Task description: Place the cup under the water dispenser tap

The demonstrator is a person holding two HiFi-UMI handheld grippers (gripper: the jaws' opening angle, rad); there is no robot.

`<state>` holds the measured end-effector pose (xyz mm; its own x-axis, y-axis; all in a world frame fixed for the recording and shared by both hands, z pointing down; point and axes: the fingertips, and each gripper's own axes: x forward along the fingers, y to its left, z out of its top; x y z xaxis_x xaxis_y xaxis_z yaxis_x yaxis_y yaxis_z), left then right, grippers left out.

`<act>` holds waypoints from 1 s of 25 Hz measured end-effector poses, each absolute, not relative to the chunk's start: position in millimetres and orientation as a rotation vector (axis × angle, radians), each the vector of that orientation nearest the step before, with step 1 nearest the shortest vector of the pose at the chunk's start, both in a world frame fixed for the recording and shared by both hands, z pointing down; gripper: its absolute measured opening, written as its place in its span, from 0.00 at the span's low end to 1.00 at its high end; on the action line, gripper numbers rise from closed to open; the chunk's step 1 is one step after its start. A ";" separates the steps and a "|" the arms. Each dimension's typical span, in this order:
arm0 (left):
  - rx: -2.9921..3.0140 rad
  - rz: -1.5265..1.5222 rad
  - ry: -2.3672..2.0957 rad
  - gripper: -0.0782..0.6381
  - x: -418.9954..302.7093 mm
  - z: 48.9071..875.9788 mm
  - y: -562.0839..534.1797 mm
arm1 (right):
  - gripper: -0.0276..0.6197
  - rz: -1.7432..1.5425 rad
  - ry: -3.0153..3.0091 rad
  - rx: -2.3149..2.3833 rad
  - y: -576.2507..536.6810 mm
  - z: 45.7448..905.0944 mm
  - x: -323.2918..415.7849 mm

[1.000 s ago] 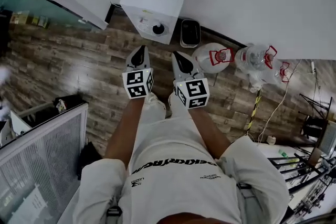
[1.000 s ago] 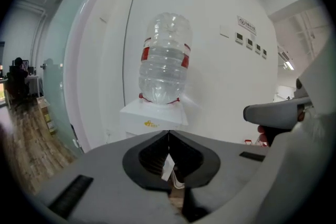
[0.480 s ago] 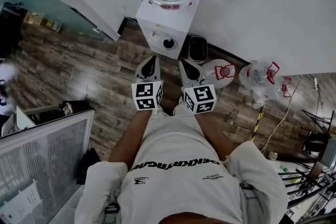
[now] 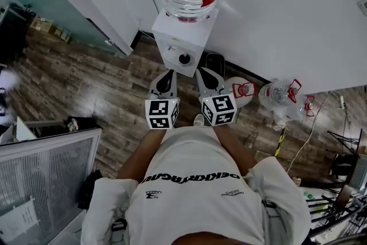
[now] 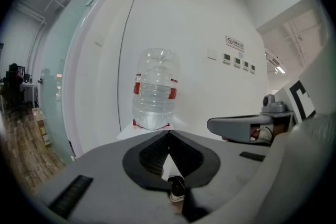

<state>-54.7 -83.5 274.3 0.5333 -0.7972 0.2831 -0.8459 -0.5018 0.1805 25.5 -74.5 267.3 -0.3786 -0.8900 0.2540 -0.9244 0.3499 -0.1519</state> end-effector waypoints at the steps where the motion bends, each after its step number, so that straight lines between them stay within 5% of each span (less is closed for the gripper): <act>1: 2.478 0.221 -1.370 0.11 -54.2 270.9 -82.2 | 0.04 0.400 -2.472 1.677 -73.8 264.8 26.8; 25: 2.527 0.175 -1.403 0.11 -45.5 254.4 -63.6 | 0.04 0.330 -2.517 1.686 -58.4 245.3 33.2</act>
<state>-45.5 -63.6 254.4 0.5303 -0.8183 0.2218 -0.8477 -0.5073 0.1552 33.2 -58.4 245.3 -0.3849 -0.9016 0.1975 -0.9220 0.3658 -0.1266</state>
